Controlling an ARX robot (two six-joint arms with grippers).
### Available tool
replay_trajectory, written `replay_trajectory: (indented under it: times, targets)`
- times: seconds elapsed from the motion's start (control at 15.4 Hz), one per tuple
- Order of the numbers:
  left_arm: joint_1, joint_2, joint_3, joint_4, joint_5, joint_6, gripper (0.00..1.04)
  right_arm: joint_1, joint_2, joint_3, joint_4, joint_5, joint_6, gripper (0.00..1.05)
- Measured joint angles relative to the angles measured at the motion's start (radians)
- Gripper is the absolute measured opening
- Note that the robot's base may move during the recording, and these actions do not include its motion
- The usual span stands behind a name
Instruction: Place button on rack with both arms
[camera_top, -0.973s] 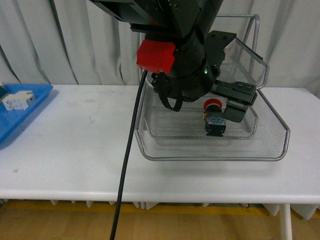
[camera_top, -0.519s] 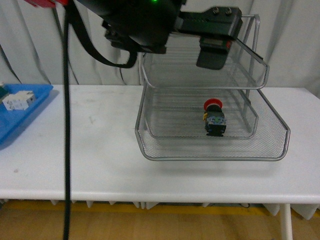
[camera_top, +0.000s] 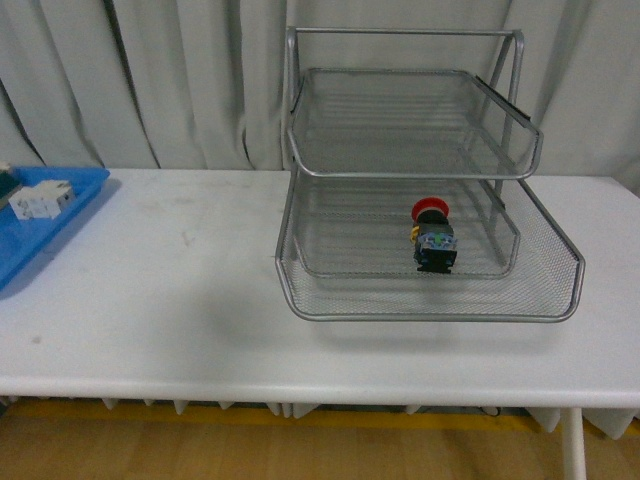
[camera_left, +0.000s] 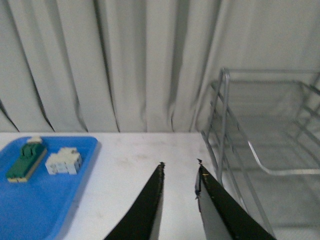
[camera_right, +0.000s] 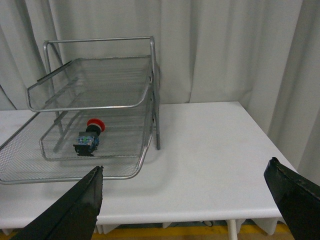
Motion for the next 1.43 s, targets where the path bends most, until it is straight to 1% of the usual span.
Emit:
replay_trajectory:
  times: [0.06, 0.13, 0.26, 0.39, 0.58, 0.71, 0.78, 0.97, 1.04, 1.43]
  targets:
    - [0.021, -0.031, -0.071, 0.004, 0.037, 0.0, 0.13, 0.0, 0.0, 0.0, 0.0, 0.0, 0.0, 0.98]
    - [0.047, -0.071, -0.116, 0.011, 0.052, 0.0, 0.02, 0.0, 0.0, 0.0, 0.0, 0.0, 0.0, 0.98]
    - [0.096, -0.171, -0.194, 0.023, 0.087, -0.003, 0.02, 0.0, 0.0, 0.0, 0.0, 0.0, 0.0, 0.98]
    - [0.127, -0.242, -0.269, 0.001, 0.132, -0.003, 0.02, 0.0, 0.0, 0.0, 0.0, 0.0, 0.0, 0.98]
    - [0.171, -0.369, -0.337, -0.045, 0.167, -0.003, 0.02, 0.0, 0.0, 0.0, 0.0, 0.0, 0.0, 0.98]
    - [0.255, -0.448, -0.374, -0.095, 0.256, -0.002, 0.02, 0.0, 0.0, 0.0, 0.0, 0.0, 0.0, 0.98]
    - [0.264, -0.489, -0.386, -0.119, 0.25, -0.003, 0.02, 0.0, 0.0, 0.0, 0.0, 0.0, 0.0, 0.98]
    - [0.258, -0.598, -0.42, -0.189, 0.262, -0.003, 0.02, 0.0, 0.0, 0.0, 0.0, 0.0, 0.0, 0.98]
    - [0.258, -0.608, -0.447, -0.159, 0.262, -0.003, 0.02, 0.0, 0.0, 0.0, 0.0, 0.0, 0.0, 0.98]
    - [0.258, -0.818, -0.451, -0.368, 0.262, -0.003, 0.02, 0.0, 0.0, 0.0, 0.0, 0.0, 0.0, 0.98]
